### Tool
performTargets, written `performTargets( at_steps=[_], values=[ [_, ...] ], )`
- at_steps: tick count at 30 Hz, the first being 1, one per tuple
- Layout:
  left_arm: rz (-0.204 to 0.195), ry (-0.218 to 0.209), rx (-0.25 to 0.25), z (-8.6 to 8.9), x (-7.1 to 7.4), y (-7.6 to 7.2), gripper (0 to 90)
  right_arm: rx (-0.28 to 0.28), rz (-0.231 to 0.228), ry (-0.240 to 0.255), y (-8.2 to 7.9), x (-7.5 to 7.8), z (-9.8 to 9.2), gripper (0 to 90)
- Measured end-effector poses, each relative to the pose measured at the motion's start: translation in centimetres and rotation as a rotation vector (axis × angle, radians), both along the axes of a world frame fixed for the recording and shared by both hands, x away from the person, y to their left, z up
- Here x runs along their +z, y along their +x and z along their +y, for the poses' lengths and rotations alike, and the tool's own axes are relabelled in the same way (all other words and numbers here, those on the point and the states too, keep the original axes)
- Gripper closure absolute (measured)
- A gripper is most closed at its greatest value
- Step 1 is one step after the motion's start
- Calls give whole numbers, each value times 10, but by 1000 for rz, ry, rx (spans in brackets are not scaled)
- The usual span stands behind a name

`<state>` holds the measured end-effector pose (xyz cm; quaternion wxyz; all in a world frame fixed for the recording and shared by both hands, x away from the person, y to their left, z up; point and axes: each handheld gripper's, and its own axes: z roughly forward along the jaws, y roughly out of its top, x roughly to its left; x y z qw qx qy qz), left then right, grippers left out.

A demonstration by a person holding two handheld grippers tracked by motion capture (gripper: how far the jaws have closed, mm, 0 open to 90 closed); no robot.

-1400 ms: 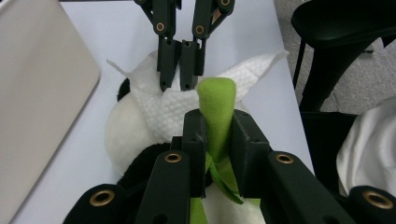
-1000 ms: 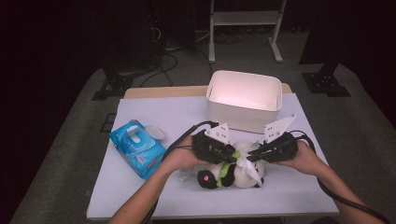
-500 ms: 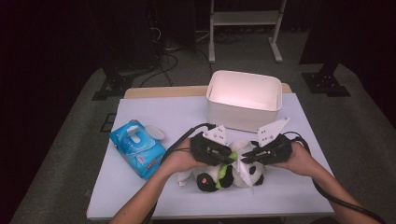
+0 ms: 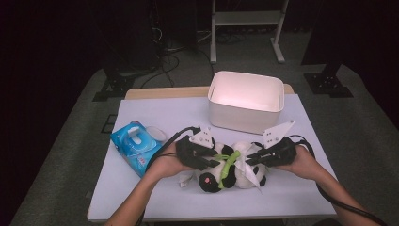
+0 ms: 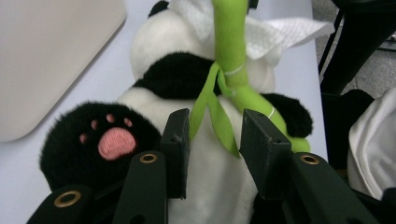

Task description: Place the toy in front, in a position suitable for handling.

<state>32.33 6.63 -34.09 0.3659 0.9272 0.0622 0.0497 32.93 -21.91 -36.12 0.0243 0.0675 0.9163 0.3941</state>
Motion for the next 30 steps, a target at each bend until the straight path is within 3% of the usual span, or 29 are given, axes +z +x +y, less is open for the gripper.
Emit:
performTargets(
  at_steps=[6,10,11,14,17,23,30],
  values=[
    [-21,25,31,-2,-7,2,611,-15,-1,-32,0,-4,-4,849],
    [-24,39,41,-4,-10,6,615,-33,15,-44,-1,-10,-11,850],
    [-23,45,40,-5,-11,7,619,-38,28,-67,-3,-16,-16,850],
    [-28,60,34,-7,-12,8,622,-42,46,-58,-3,-20,-21,849],
    [-39,80,39,-9,-12,8,621,-44,27,-63,-6,-17,-20,846],
    [-37,77,41,-8,-13,8,622,-29,-18,-40,-7,-6,-13,832],
    [-38,71,38,-7,-13,8,622,-47,-88,-15,-8,1,-9,709]
  ],
)
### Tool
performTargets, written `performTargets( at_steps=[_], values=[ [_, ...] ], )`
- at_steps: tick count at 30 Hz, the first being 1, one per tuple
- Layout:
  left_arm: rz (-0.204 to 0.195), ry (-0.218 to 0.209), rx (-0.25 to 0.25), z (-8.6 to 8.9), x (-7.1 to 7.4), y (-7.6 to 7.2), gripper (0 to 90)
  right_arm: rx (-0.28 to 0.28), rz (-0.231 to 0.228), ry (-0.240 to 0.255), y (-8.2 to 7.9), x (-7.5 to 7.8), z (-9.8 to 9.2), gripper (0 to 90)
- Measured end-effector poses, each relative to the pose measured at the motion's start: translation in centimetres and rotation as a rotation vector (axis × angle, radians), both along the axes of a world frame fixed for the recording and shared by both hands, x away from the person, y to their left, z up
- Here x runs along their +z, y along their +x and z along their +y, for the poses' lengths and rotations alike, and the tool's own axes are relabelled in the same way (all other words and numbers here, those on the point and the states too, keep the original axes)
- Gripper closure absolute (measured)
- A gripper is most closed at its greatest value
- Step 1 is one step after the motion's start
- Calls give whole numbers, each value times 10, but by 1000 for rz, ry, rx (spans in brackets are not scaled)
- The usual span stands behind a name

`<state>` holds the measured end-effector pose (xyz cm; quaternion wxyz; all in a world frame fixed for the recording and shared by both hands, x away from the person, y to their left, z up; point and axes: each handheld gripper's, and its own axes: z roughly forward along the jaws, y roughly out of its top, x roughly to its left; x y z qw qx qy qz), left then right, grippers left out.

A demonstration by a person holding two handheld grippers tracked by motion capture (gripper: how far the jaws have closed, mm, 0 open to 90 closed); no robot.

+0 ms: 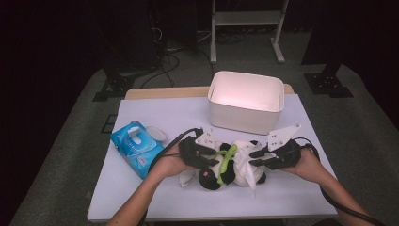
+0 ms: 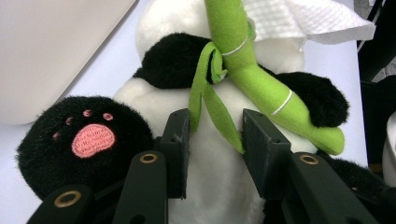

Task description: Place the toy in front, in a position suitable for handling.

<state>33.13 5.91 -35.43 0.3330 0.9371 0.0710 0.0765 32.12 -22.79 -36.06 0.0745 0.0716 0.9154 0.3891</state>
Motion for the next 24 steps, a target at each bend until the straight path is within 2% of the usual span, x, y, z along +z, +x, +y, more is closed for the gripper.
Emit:
performTargets(
  at_steps=[6,10,14,16,20,24],
  values=[
    [-4,8,-1,-1,0,-1,621,11,-11,-5,4,0,13,706],
    [3,4,-3,-1,-1,0,622,14,-16,14,7,2,22,707],
    [4,9,-10,-2,-1,0,622,28,-29,17,7,2,31,735],
    [6,11,-11,-2,-1,-1,622,36,-27,8,7,1,35,787],
    [14,-10,-6,-1,-3,-1,627,38,-15,-3,6,2,32,836],
    [18,-17,-7,0,-4,0,630,32,-2,19,5,0,23,846]
  ],
)
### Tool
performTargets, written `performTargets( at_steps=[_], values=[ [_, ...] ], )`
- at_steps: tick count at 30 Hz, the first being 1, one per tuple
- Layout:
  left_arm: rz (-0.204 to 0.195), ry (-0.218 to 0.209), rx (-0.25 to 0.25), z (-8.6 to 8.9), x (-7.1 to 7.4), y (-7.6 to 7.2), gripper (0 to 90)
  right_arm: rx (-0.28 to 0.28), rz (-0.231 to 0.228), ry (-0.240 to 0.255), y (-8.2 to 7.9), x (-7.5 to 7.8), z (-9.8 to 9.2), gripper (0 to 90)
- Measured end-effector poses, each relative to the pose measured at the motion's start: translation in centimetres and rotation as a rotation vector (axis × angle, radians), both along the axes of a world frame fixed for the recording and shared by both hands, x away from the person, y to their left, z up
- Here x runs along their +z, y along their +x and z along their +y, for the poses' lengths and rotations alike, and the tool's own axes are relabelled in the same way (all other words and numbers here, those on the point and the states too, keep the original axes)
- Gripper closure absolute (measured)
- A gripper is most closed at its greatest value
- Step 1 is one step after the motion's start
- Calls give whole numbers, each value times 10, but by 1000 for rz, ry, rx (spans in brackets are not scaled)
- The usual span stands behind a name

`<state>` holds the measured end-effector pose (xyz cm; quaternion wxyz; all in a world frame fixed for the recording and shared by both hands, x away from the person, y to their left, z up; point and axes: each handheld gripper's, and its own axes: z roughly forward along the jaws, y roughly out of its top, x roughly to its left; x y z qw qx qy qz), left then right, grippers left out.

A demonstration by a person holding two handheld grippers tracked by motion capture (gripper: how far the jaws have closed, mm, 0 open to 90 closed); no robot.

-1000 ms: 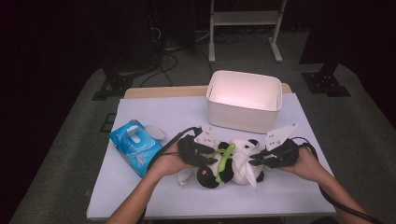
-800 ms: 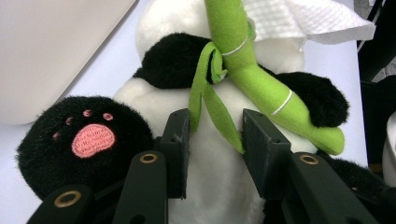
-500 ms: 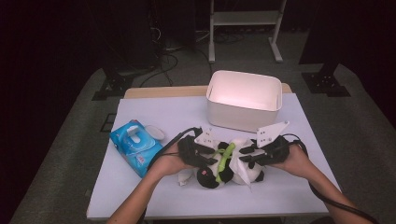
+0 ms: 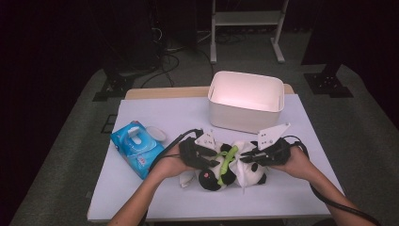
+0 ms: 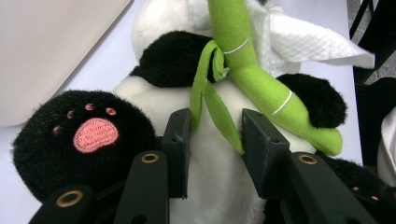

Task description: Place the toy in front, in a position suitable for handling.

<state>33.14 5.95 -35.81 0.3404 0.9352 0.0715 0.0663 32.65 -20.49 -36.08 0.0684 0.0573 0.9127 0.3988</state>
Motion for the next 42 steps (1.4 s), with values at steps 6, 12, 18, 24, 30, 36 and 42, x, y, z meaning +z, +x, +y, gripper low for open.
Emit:
performTargets(
  at_steps=[6,12,18,24,30,36,42],
  values=[
    [-3,7,3,-1,0,0,630,-20,28,33,-3,-8,-19,853],
    [0,18,1,-2,0,3,631,-61,85,14,-9,-25,-39,856],
    [-8,31,8,-5,1,4,631,-16,60,22,-12,-17,-23,856],
    [-8,35,12,-4,0,3,630,52,44,9,-13,-14,5,857],
    [4,19,10,-2,-1,5,631,35,55,5,-14,-18,-4,858],
    [7,11,12,-1,-1,5,631,-39,82,4,-14,-28,-34,858],
    [9,18,14,-2,-1,5,631,-117,124,28,-11,-44,-62,858]
  ],
)
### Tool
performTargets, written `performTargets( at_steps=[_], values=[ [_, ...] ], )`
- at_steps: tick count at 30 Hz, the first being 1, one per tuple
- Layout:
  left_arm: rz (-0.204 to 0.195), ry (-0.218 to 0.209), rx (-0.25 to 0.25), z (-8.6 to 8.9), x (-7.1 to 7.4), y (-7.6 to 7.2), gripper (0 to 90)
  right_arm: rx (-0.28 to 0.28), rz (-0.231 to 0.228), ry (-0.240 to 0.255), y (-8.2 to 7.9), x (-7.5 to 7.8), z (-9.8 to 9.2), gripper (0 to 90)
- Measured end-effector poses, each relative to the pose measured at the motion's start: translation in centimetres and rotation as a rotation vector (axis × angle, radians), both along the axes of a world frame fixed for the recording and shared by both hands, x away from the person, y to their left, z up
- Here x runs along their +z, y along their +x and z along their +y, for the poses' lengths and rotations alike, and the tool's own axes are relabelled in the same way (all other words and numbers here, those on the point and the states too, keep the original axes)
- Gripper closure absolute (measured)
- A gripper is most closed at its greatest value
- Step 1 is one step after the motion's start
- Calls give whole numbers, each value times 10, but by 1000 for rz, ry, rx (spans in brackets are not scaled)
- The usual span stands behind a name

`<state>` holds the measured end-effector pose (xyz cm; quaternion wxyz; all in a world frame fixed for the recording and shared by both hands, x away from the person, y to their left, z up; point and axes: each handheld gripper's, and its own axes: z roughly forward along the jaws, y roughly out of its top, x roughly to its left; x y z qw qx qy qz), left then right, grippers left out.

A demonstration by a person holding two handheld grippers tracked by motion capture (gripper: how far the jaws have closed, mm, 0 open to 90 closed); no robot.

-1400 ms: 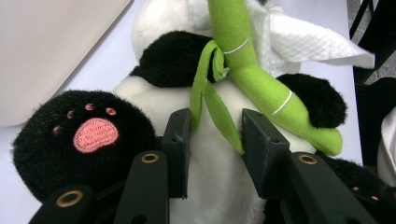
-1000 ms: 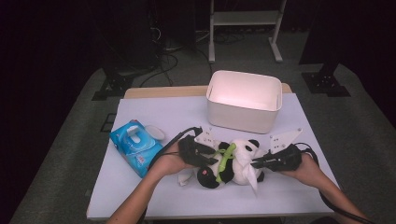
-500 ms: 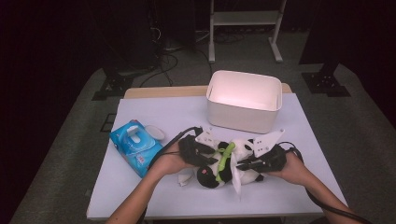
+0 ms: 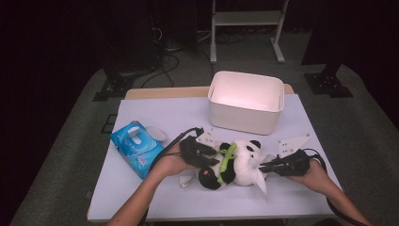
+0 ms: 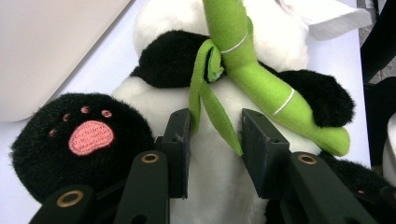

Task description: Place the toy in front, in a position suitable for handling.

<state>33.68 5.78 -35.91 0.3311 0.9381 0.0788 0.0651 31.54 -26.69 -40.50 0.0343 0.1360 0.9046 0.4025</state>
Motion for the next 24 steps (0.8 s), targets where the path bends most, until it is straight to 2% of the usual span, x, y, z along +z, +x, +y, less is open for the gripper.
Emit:
performTargets(
  at_steps=[3,5,7,10,12,14,17,18,20,21,22,24],
  values=[
    [-4,9,0,-1,0,0,631,-8,4,11,0,0,-2,857],
    [-4,15,-2,-2,1,0,631,-3,-8,9,0,3,-1,857],
    [-5,16,-4,-2,1,0,631,4,-24,28,2,10,3,857],
    [-6,9,-3,-2,0,-1,631,32,-68,36,11,28,18,857],
    [-6,7,-2,-2,0,-2,631,40,-74,30,14,31,22,857],
    [-8,6,-3,-1,0,-2,631,56,-81,26,24,40,34,856],
    [-9,-4,4,0,1,-2,629,60,-81,21,30,42,38,856],
    [-3,-18,6,2,4,-2,614,64,-60,13,34,39,41,856],
    [-1,-22,3,4,8,-3,603,66,-54,14,34,37,41,856],
    [-1,-41,0,5,11,-3,603,66,-46,20,34,36,42,856],
    [16,-92,-15,5,20,-5,602,66,-39,31,32,34,41,857],
    [5,-98,-24,4,24,-7,597,68,-37,33,31,33,41,857]
  ],
)
